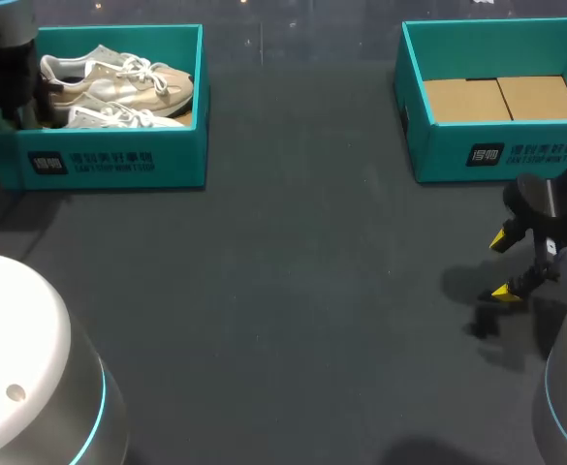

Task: Take the shoe out of the shoebox, open the shoe tongue, remove and reinsert the insole, then place the shoe into the shoebox

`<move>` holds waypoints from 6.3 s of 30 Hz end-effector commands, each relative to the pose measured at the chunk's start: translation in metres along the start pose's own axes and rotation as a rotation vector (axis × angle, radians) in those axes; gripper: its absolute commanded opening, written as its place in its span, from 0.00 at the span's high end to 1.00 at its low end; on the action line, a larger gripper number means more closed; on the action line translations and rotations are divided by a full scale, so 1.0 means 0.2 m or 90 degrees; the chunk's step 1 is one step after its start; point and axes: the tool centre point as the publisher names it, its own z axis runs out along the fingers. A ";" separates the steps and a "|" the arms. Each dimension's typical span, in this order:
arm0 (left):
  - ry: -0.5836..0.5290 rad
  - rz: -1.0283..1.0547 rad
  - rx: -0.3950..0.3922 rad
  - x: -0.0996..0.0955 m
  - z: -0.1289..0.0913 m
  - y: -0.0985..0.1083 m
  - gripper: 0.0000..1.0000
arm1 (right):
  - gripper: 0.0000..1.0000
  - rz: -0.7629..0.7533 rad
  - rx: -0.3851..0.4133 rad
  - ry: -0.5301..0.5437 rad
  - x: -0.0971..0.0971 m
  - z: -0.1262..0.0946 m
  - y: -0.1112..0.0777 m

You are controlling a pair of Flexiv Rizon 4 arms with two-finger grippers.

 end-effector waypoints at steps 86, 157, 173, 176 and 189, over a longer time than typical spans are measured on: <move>0.028 -0.079 -0.044 -0.01 -1.13 -0.71 1.00 | 0.00 0.000 0.000 -0.002 0.01 0.00 0.00; 0.088 0.056 0.043 -1.39 -0.70 -1.69 1.00 | 0.00 0.000 0.000 -0.002 0.01 0.00 0.00; 0.114 0.036 0.019 -1.69 -0.51 -1.68 1.00 | 0.00 0.000 0.000 -0.002 0.01 0.00 0.00; 0.117 0.039 0.018 -1.72 -0.48 -1.68 1.00 | 0.00 0.000 0.000 -0.002 0.01 0.00 0.00; 0.136 0.051 0.002 -1.82 -0.36 -1.70 1.00 | 0.00 0.000 0.000 -0.002 0.01 0.00 0.00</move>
